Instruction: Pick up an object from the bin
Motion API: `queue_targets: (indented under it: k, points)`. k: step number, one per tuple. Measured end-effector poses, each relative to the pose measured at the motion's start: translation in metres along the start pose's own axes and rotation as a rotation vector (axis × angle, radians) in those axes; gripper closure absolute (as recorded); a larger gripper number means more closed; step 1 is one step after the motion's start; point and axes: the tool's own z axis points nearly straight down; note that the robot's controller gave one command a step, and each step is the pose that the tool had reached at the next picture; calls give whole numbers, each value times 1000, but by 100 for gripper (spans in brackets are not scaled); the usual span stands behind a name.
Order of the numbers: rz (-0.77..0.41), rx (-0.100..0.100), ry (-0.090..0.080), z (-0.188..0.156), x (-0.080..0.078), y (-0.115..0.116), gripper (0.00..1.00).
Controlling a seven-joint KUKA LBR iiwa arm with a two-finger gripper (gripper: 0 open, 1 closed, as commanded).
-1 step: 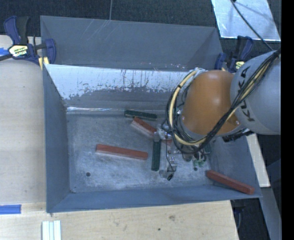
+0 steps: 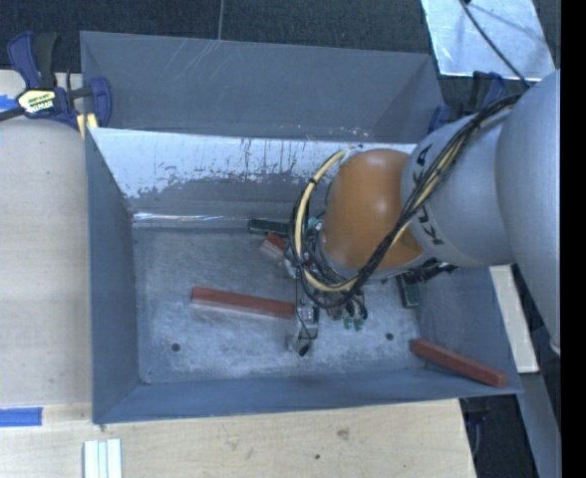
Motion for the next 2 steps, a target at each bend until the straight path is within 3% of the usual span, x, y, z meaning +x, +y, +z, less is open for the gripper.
queue_targets:
  k: [1, 2]
  points:
    - [2, 0, -5, -4, -1, -1, 100]
    - [20, -1, -14, -184, 21, 13, 100]
